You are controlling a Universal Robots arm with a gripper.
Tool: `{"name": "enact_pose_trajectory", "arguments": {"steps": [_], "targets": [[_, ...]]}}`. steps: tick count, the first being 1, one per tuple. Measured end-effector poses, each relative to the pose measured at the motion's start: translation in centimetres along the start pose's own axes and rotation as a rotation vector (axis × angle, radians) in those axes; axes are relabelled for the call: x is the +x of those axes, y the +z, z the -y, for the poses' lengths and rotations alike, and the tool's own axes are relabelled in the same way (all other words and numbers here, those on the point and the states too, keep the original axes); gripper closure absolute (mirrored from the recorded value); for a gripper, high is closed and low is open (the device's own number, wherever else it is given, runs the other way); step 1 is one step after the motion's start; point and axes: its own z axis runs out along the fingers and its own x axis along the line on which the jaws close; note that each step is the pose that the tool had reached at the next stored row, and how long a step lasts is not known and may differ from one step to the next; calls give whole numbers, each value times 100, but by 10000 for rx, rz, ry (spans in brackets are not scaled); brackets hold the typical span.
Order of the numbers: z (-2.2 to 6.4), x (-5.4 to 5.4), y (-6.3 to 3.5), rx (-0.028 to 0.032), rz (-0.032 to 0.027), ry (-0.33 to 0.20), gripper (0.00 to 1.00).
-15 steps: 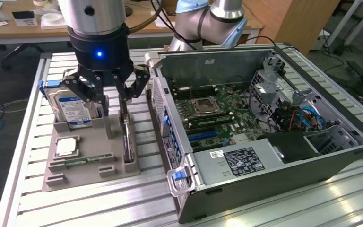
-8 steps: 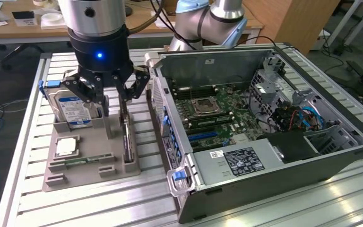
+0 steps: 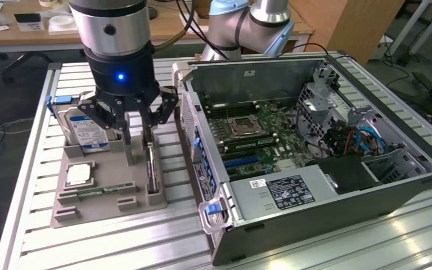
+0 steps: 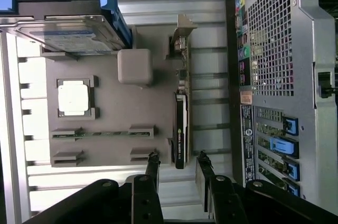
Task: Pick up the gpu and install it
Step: 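Pick up the gpu and move the gpu toward the slot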
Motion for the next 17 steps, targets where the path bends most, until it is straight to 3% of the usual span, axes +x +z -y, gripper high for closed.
{"name": "enact_pose_trajectory", "arguments": {"steps": [17], "targets": [[4, -46, 187, 1, -1, 0, 58]]}}
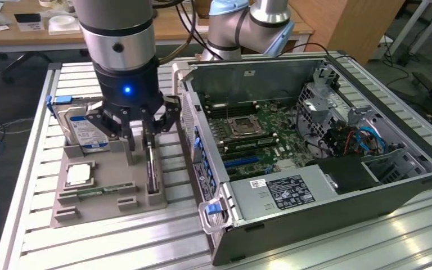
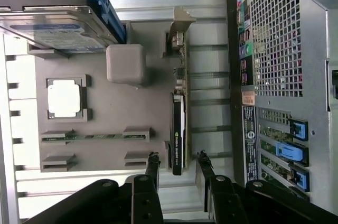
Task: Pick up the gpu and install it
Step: 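Pick up the gpu and move the gpu toward the slot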
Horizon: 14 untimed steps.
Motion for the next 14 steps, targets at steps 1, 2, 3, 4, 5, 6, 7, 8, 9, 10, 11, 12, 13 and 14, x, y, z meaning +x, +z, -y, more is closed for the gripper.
{"name": "enact_pose_trajectory", "arguments": {"steps": [1, 2, 3, 4, 5, 6, 7, 8, 9, 10, 11, 12, 13, 14], "targets": [[1, -4, 18, -1, 1, 0, 58], [1, -9, 36, 0, 1, 1, 58], [1, -18, 54, -1, 1, 0, 58], [1, -26, 72, -1, 1, 0, 58], [0, -34, 91, -2, 1, -1, 58], [0, -41, 110, -1, 1, -1, 58], [-1, -45, 128, 0, 1, 0, 58], [-1, -48, 146, 0, 1, 2, 58], [-1, -49, 164, 0, 0, 2, 58], [-1, -50, 182, 0, 1, 1, 58], [-1, -50, 200, -1, 1, 1, 58], [-1, -51, 219, -1, 1, 0, 58], [-1, -51, 238, 0, 1, -2, 58], [-1, -50, 256, -1, 1, -2, 58]]}}
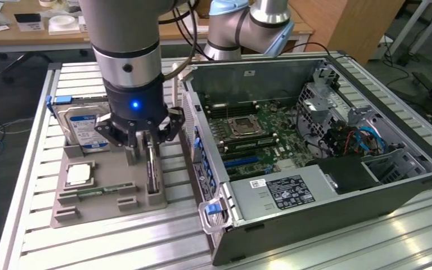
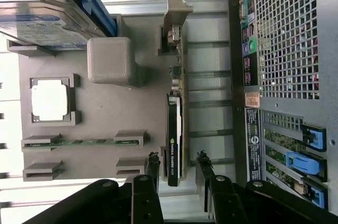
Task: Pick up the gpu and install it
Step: 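Pick up the gpu and move the gpu toward the slot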
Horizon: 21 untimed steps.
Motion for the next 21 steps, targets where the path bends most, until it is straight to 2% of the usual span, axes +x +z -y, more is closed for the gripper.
{"name": "enact_pose_trajectory", "arguments": {"steps": [5, 10, 14, 21], "targets": [[1, 3, 90, 0, 0, 2, 58], [1, 3, 95, 0, 0, 1, 58], [-11, -17, 139, 1, 0, 4, 58], [-160, -12, 237, -13, 1, 2, 58]]}}
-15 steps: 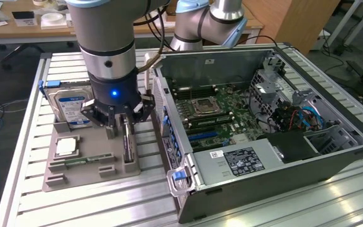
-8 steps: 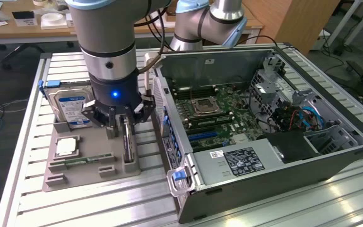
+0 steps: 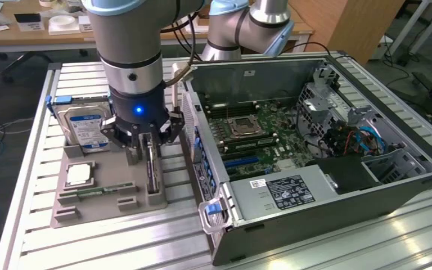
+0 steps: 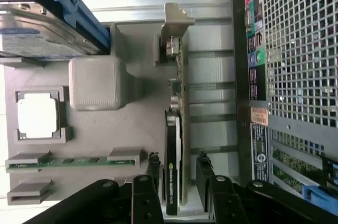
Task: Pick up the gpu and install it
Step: 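Pick up the gpu and move the gpu toward the slot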
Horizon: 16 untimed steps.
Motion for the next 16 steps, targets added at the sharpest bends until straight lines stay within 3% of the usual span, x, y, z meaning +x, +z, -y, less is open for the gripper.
{"name": "enact_pose_trajectory", "arguments": {"steps": [16], "targets": [[-115, 36, 253, -12, -2, -1, 58]]}}
